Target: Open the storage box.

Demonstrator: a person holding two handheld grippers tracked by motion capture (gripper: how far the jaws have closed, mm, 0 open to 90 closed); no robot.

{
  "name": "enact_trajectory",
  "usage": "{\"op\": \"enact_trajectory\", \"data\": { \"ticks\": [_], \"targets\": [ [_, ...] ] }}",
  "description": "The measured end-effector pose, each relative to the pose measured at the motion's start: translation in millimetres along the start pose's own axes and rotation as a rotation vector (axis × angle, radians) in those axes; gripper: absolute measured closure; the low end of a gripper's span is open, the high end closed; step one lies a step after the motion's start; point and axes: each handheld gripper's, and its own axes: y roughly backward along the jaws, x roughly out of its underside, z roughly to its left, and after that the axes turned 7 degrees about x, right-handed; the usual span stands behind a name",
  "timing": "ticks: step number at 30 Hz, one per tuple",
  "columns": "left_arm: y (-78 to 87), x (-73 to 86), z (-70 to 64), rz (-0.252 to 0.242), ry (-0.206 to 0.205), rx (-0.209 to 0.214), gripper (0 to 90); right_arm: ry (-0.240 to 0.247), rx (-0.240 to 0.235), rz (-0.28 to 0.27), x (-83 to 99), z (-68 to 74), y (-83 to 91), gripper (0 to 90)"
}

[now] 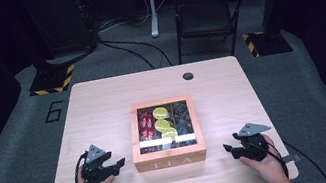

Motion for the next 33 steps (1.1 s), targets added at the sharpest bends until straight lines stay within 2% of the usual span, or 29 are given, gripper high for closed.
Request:
{"op": "enact_trajectory", "data": {
  "ticks": [3, 7, 11, 15, 16, 23, 26, 30, 31, 33],
  "targets": [
    [3.0, -1.9, -5.1, -0.002, -0.021, -0.018, 36.4, -0.008, -0.010, -0.007, -2.1, 3.1, 2.6, 40.1],
    [9.2, -4.9, -11.5, -0.013, -0.032, 0.002, 36.8, -0.004, -0.019, -0.017, -5.8, 8.4, 7.1, 40.1],
    [16.6, -8.6, -17.7, -0.026, -0.066, 0.000, 36.8, -0.001, -0.038, -0.035, -10.2, 13.7, 12.3, 40.1],
    [22.4, -9.0, -21.9, -0.050, -0.053, 0.018, 36.8, 0.003, -0.050, -0.039, -15.2, 18.4, 15.7, 40.1],
    [23.0, -8.7, -23.3, -0.056, -0.041, 0.021, 36.8, -0.013, -0.055, -0.046, -16.9, 20.0, 16.9, 40.1],
    [31.5, -10.0, -30.3, -0.063, -0.061, 0.023, 36.8, 0.001, -0.082, -0.065, -31.8, 32.5, 32.0, 40.0],
    [32.7, -10.3, -33.6, -0.061, -0.061, 0.040, 36.8, -0.005, -0.093, -0.087, -37.0, 40.7, 37.4, 39.8],
    [32.1, -9.1, -40.0, -0.067, -0.077, 0.046, 36.8, 0.028, -0.083, -0.126, -33.0, 48.1, 36.9, 39.8],
    [32.7, -8.9, -41.0, -0.055, -0.084, 0.057, 37.3, 0.029, -0.079, -0.124, -29.7, 48.5, 34.4, 39.9],
    [30.2, -7.1, -44.5, -0.064, -0.087, 0.057, 37.6, 0.037, -0.070, -0.097, -22.3, 47.9, 27.4, 40.2]
  ]
}}
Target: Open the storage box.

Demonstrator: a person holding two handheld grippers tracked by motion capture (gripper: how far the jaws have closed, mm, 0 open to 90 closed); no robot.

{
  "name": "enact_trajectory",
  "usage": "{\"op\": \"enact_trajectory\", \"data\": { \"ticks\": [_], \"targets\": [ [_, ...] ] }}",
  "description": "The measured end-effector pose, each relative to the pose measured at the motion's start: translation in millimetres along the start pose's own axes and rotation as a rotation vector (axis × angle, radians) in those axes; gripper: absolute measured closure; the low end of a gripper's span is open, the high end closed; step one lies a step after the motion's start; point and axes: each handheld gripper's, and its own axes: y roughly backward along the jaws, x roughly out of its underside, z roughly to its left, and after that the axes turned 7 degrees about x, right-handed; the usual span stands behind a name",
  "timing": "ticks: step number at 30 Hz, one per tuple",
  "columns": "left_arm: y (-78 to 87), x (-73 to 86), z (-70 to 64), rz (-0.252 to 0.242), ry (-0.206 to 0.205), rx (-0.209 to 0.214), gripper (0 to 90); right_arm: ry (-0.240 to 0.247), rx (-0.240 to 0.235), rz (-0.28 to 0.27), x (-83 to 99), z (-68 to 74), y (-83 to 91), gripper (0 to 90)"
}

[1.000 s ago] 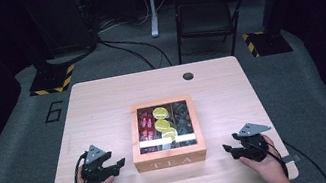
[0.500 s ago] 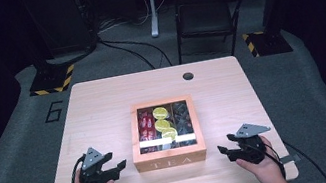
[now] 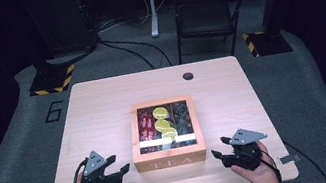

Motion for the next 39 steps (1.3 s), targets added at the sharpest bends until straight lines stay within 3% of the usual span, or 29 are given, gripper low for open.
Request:
{"op": "enact_trajectory", "data": {
  "ticks": [2, 4, 7, 9, 16, 22, 31, 39],
  "targets": [
    [-2.2, 0.1, -1.8, 0.006, -0.020, -0.001, 38.0, 0.008, -0.005, 0.027, 6.5, -0.1, -4.7, 40.3],
    [-4.3, 0.5, -2.7, 0.016, -0.015, 0.012, 38.0, 0.008, -0.012, 0.031, 7.7, 0.2, -6.1, 40.3],
    [-8.0, 1.7, -4.9, 0.022, -0.030, 0.004, 38.0, 0.012, -0.026, 0.006, 5.8, 2.2, -5.6, 40.3],
    [-8.6, 1.7, -5.7, 0.034, -0.036, 0.020, 38.0, 0.017, -0.032, -0.005, 5.3, 4.5, -5.7, 40.3],
    [-15.5, 2.8, -10.0, 0.036, -0.038, 0.052, 40.5, 0.052, -0.065, 0.014, 6.4, 13.3, -13.8, 41.6],
    [-23.7, 5.0, -10.1, 0.046, -0.042, 0.070, 45.2, 0.077, -0.078, 0.012, 2.7, 18.3, -20.7, 52.0],
    [-28.8, 4.8, -9.0, 0.033, -0.036, 0.076, 51.7, 0.045, -0.107, 0.025, 3.1, 13.8, -27.7, 55.8],
    [-34.6, 5.3, -10.1, 0.050, -0.045, 0.080, 56.6, 0.015, -0.119, 0.029, 3.4, 12.6, -31.7, 58.0]
  ]
}}
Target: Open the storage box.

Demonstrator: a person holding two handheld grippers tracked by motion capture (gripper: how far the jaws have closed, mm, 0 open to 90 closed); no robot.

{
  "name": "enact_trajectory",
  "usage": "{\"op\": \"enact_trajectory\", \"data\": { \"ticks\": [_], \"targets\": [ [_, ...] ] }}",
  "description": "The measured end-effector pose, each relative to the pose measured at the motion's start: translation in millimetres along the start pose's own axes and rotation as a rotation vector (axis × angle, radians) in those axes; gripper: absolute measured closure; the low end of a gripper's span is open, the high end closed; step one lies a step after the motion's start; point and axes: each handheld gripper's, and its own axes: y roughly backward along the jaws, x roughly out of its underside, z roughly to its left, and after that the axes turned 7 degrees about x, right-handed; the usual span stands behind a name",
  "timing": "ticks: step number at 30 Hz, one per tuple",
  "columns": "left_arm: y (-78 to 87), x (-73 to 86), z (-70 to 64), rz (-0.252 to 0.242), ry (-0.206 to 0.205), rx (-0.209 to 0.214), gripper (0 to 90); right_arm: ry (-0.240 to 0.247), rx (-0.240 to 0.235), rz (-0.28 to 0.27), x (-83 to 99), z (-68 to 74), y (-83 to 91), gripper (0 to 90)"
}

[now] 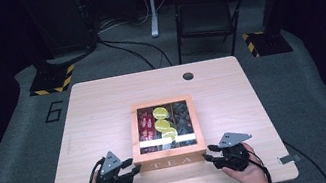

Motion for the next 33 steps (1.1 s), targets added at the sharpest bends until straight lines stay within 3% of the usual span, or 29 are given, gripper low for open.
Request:
{"op": "enact_trajectory", "data": {
  "ticks": [5, 15, 24, 33],
  "targets": [
    [-4.4, -0.2, -1.9, 0.008, -0.016, -0.008, 56.1, 0.025, 0.009, 0.004, 0.0, 0.3, -2.5, 58.8],
    [-4.4, -0.2, -2.4, -0.006, -0.001, -0.012, 55.8, 0.051, 0.014, 0.000, -4.1, 4.1, -6.6, 58.6],
    [-1.5, -2.1, -3.4, -0.033, 0.011, -0.015, 55.2, 0.033, 0.015, -0.034, -7.8, 4.2, -0.9, 59.4],
    [-0.9, -4.8, -3.9, -0.025, 0.005, -0.009, 55.0, 0.027, 0.017, -0.042, -9.6, 4.9, -0.3, 59.8]
  ]
}}
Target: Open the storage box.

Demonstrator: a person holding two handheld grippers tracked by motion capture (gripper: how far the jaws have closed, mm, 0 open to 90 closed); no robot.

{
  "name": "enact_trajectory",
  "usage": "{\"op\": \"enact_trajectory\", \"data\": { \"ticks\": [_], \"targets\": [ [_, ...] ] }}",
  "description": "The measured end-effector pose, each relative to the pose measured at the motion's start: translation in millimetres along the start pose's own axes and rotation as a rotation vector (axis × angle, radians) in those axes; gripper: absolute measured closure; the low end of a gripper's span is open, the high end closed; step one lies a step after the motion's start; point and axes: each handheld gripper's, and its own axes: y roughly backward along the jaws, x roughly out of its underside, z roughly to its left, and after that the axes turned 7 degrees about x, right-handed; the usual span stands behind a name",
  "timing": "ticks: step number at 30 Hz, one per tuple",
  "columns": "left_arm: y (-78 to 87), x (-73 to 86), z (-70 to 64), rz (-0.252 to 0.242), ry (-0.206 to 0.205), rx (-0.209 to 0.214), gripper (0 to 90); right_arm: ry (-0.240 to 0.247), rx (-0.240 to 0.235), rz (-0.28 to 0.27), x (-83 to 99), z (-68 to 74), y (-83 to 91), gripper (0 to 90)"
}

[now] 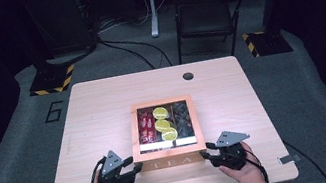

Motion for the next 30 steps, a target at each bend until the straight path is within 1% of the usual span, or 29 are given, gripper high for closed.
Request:
{"op": "enact_trajectory", "data": {
  "ticks": [1, 3, 4, 5, 6, 8, 9, 10, 11, 12, 14, 15, 18, 20, 23, 26, 28, 30],
  "targets": [
    [-0.5, -0.3, -0.3, -0.008, 0.001, -0.004, 55.1, -0.001, -0.001, -0.005, -0.3, -0.2, 0.1, 60.3],
    [-0.5, -1.5, -0.3, -0.005, -0.009, -0.005, 54.6, -0.010, -0.003, -0.014, -0.7, -0.4, 0.1, 60.5],
    [-1.5, -1.8, -1.0, -0.012, -0.009, -0.012, 54.3, -0.012, -0.004, -0.013, -1.0, -0.5, 0.3, 60.5],
    [-1.1, -2.8, -0.2, -0.002, -0.025, -0.016, 53.9, -0.009, -0.004, -0.013, -1.2, -0.7, 0.2, 60.4],
    [-1.0, -3.4, -0.5, -0.001, -0.022, -0.008, 53.3, -0.015, -0.003, -0.009, -1.5, -0.4, 0.6, 60.3],
    [-1.3, -5.3, -0.8, -0.018, -0.020, -0.015, 52.4, -0.014, -0.001, -0.013, -3.2, -0.3, 1.2, 59.8],
    [-0.9, -6.5, -0.8, -0.021, -0.013, -0.011, 52.0, -0.008, -0.001, -0.016, -4.4, -0.9, 2.0, 59.5],
    [-1.2, -7.6, -0.8, -0.033, -0.015, -0.014, 51.0, -0.012, -0.001, -0.020, -5.7, -1.2, 2.7, 59.3],
    [-1.2, -9.3, -0.7, -0.034, -0.017, -0.017, 49.6, -0.018, -0.003, -0.023, -6.9, -1.6, 3.3, 58.9],
    [-0.8, -11.1, -0.1, -0.024, -0.021, -0.010, 48.5, -0.023, -0.008, -0.025, -8.4, -1.8, 3.9, 57.9],
    [-1.4, -13.9, 0.3, -0.028, -0.029, -0.022, 47.1, -0.030, -0.006, -0.020, -11.8, -2.2, 3.3, 56.3],
    [-0.8, -15.4, 0.5, -0.029, -0.023, -0.016, 46.6, -0.028, -0.004, -0.020, -13.5, -2.0, 2.8, 55.9],
    [2.3, -21.3, 1.4, -0.040, -0.017, -0.016, 45.6, -0.033, 0.002, -0.023, -19.3, -2.5, 2.5, 54.3],
    [4.6, -25.5, 1.7, -0.053, -0.015, -0.026, 45.5, -0.033, 0.006, -0.032, -23.8, -3.7, 2.9, 52.5],
    [8.5, -32.6, 1.8, -0.058, -0.011, -0.039, 44.1, -0.036, 0.016, -0.048, -30.5, -5.0, 3.9, 50.0],
    [12.4, -39.8, 0.9, -0.053, -0.031, -0.058, 43.9, -0.051, 0.030, -0.054, -36.0, -5.6, 7.1, 49.1],
    [13.7, -42.6, 1.3, -0.065, -0.022, -0.055, 43.9, -0.064, 0.032, -0.056, -39.4, -6.7, 9.4, 48.2],
    [15.3, -44.7, 3.4, -0.068, -0.014, -0.039, 43.9, -0.057, 0.036, -0.051, -43.3, -7.8, 11.5, 47.5]
  ]
}}
